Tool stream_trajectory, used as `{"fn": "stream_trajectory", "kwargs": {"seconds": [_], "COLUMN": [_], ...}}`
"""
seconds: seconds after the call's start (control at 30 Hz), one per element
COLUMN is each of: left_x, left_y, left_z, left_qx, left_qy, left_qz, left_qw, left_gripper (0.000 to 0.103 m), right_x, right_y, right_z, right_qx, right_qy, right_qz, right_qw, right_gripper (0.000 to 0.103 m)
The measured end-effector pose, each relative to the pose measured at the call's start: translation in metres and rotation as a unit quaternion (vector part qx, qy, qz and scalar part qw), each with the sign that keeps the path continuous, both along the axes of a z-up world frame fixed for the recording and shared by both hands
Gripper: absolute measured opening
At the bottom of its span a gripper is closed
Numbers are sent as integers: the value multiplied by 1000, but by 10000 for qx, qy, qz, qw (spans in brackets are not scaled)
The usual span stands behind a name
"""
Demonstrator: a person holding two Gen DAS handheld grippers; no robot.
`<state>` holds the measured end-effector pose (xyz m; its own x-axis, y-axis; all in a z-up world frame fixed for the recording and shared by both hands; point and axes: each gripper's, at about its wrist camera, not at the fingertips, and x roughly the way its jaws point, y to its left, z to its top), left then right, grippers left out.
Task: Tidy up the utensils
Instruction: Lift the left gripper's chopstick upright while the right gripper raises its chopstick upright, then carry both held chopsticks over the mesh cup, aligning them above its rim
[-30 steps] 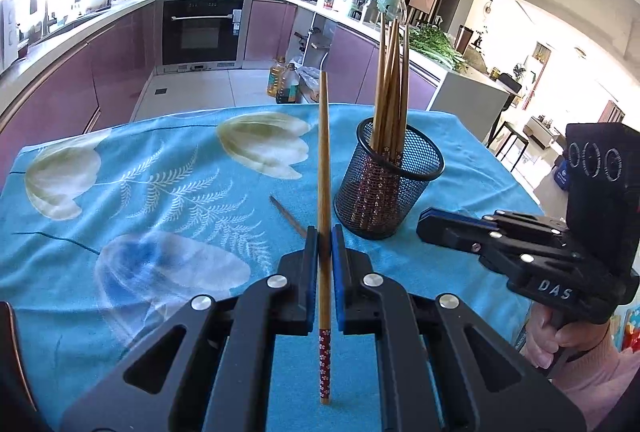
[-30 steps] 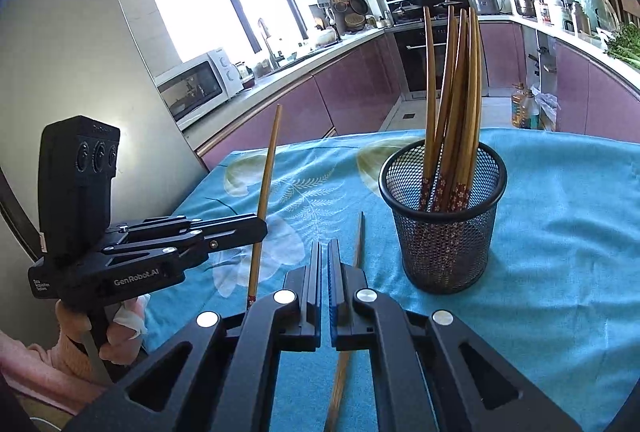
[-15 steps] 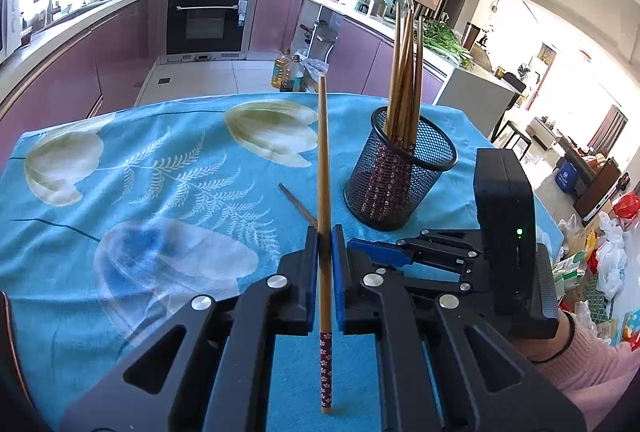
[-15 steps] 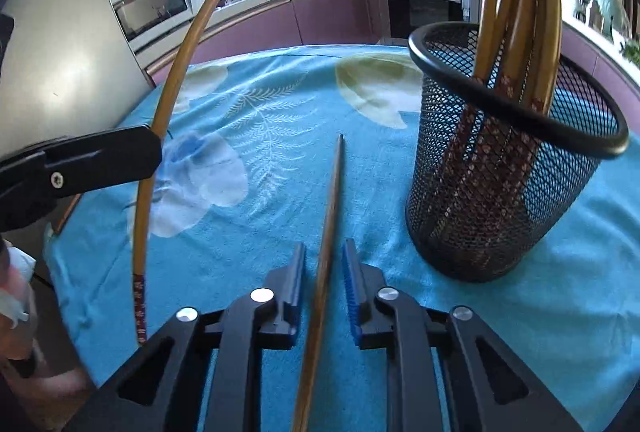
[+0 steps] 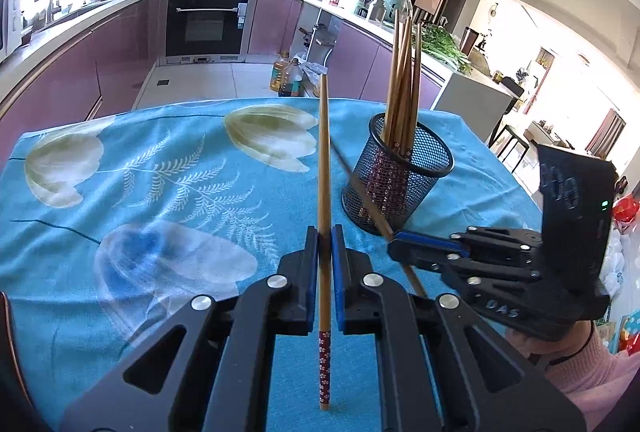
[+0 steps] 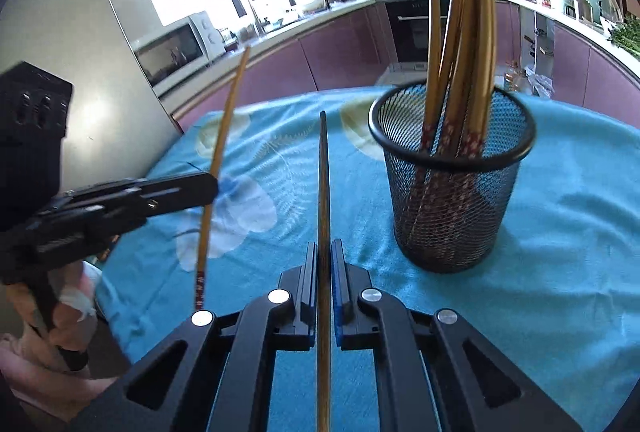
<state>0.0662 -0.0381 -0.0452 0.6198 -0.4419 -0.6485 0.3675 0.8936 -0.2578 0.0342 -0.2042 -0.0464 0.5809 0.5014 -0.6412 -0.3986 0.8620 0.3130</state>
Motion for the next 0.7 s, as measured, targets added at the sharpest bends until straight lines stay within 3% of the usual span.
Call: {"fn": "stream_trajectory", "kwargs": {"seconds": [0.7], "left_x": [-9], "left_y": [-8], "left_z": [17], "left_qx": [-99], "left_qy": [-240], "left_qz": [-159], "left_qw": [9995], "left_gripper": [8], "right_x": [-23], "right_y": [-29], "right_z": [41], "right_qx": [413], "right_qy": [-589], "right_qz": [-159], "right_qw": [9973], "right_gripper": [5]}}
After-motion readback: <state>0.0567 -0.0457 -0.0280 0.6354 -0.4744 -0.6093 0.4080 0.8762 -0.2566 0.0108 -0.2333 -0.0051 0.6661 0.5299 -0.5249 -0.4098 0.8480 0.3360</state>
